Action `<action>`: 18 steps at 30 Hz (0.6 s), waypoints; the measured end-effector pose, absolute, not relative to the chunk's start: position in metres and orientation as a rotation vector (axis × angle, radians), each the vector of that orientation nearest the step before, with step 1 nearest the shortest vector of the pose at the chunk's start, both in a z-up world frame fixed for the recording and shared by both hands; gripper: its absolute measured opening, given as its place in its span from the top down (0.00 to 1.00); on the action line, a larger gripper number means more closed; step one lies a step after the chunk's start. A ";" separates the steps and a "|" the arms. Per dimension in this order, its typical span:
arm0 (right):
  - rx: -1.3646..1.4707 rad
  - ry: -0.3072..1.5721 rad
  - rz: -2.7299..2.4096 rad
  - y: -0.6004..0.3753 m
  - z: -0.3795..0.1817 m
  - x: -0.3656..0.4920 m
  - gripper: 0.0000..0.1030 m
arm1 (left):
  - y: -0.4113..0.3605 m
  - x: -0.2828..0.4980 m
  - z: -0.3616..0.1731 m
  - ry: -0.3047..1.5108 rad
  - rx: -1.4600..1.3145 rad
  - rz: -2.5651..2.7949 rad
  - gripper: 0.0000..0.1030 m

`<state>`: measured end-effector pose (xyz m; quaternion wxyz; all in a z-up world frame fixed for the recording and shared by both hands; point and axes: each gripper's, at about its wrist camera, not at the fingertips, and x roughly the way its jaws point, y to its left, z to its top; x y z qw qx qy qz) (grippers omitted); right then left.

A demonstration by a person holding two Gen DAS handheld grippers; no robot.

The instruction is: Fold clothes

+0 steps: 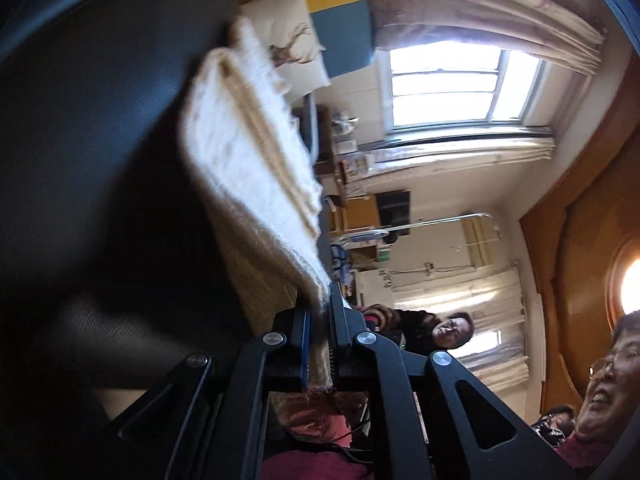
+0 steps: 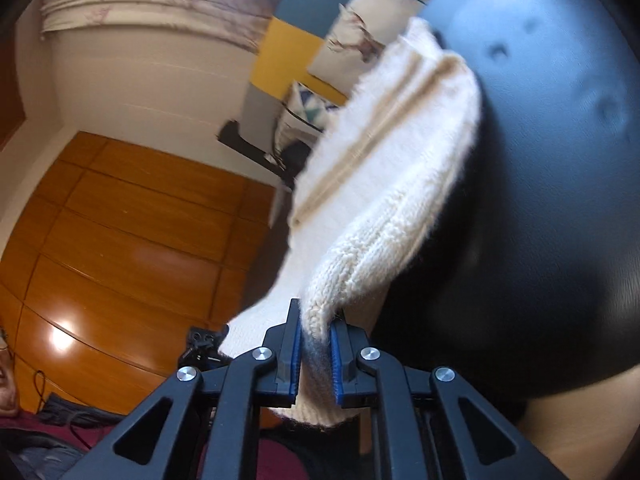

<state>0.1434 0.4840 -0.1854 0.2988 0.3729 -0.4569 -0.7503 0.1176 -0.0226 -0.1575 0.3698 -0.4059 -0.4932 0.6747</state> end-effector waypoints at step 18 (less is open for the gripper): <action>0.751 -1.260 -2.126 0.508 -0.113 -0.035 0.90 | -0.010 -0.068 -0.086 -1.191 -0.784 1.784 0.94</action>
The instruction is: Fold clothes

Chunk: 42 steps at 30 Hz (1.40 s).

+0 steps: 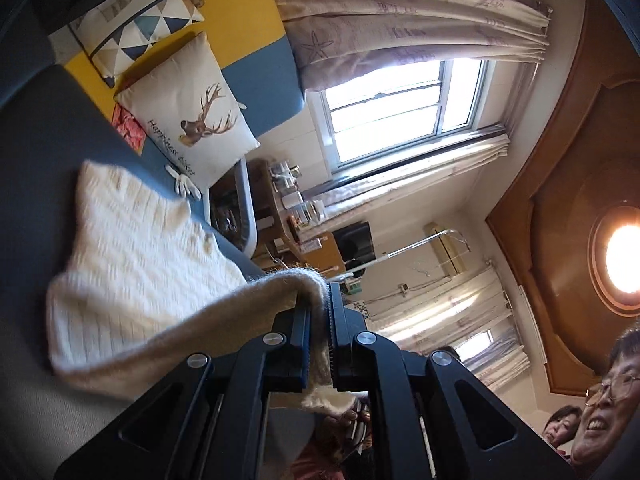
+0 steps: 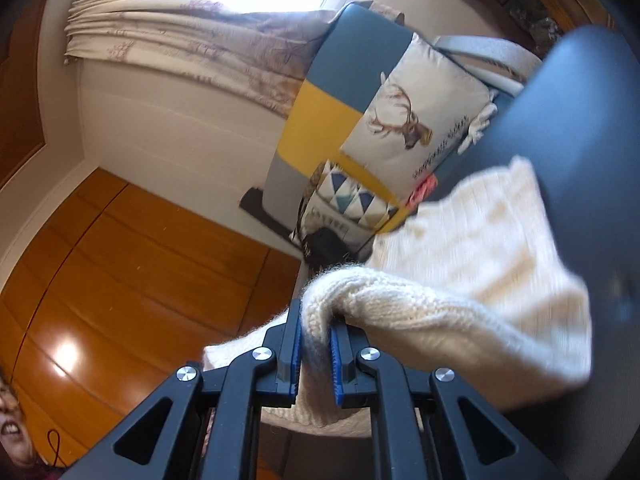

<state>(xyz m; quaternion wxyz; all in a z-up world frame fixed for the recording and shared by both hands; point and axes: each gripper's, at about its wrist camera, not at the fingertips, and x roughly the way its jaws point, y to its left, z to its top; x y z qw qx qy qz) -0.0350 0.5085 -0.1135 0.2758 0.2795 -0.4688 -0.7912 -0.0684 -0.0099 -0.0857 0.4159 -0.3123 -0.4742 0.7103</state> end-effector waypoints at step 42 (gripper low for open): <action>1.362 -0.707 -2.249 0.505 -0.173 -0.036 0.93 | -0.069 -0.069 -0.201 -1.245 -1.340 1.966 0.72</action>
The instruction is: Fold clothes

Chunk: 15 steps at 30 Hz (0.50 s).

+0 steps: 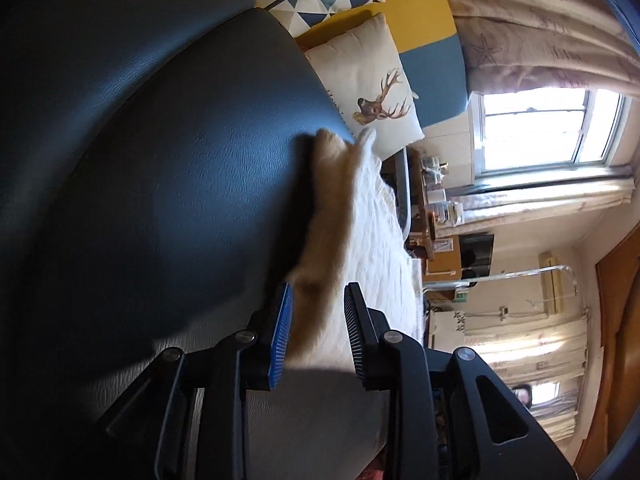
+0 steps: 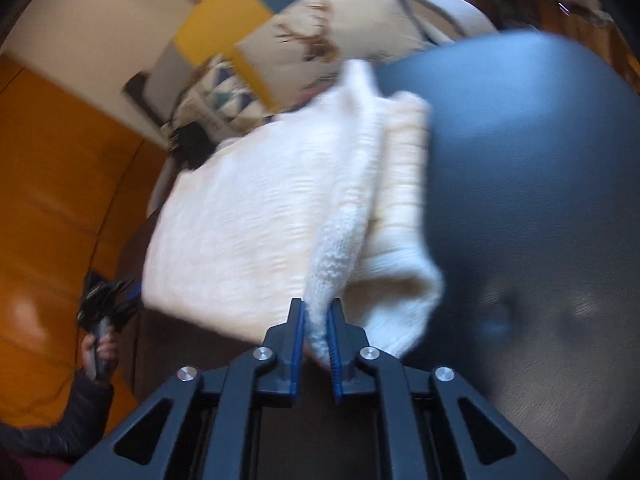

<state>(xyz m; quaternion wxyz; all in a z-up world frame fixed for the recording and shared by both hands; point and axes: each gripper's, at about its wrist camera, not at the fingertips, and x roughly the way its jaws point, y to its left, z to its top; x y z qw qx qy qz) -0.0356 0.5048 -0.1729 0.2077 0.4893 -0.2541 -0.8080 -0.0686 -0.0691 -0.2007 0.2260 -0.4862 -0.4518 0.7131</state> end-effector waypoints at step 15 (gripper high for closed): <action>1.398 -0.750 -2.235 0.516 -0.207 -0.003 0.86 | 0.121 -0.106 -0.133 -0.694 -1.333 1.821 0.72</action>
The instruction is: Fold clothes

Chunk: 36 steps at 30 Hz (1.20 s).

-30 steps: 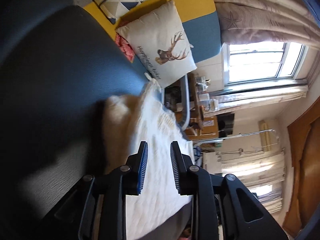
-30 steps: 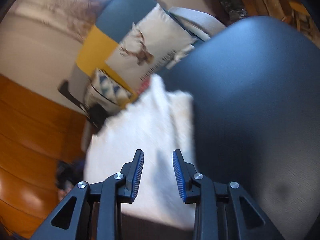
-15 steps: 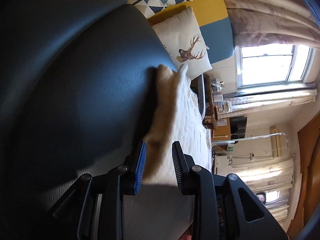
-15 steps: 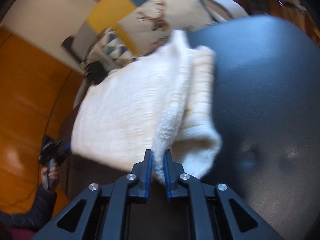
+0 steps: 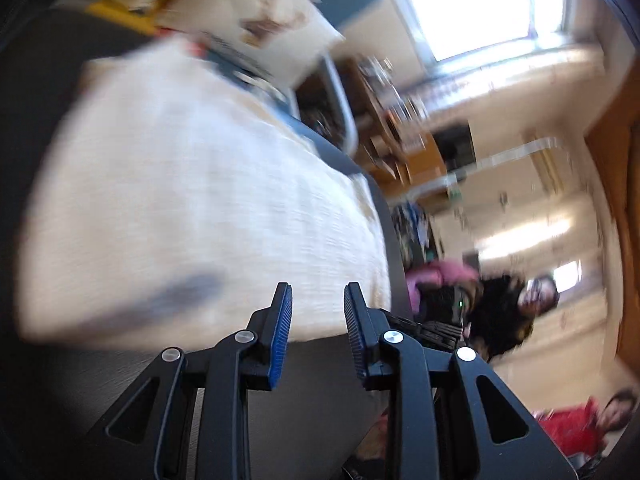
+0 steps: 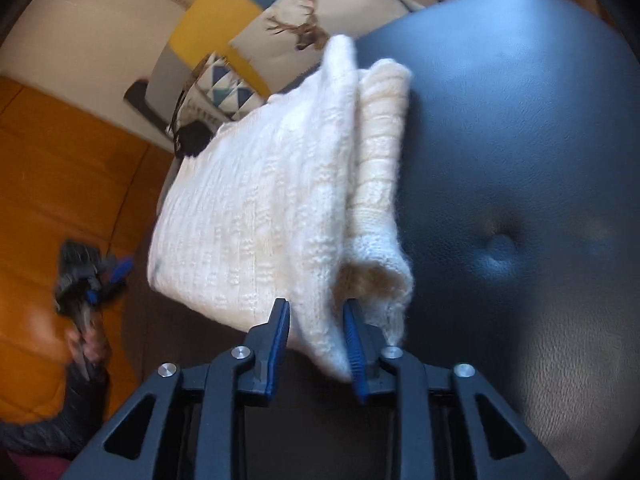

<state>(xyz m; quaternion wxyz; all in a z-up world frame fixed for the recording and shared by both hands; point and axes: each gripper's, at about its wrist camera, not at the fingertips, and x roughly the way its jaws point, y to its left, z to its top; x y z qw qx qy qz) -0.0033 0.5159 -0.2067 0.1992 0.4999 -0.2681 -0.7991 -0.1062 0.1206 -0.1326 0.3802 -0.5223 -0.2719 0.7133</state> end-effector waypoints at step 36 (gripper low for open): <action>1.273 -0.486 -2.207 0.502 -0.219 0.042 0.89 | 0.458 -0.219 -0.176 0.107 -1.819 1.687 0.55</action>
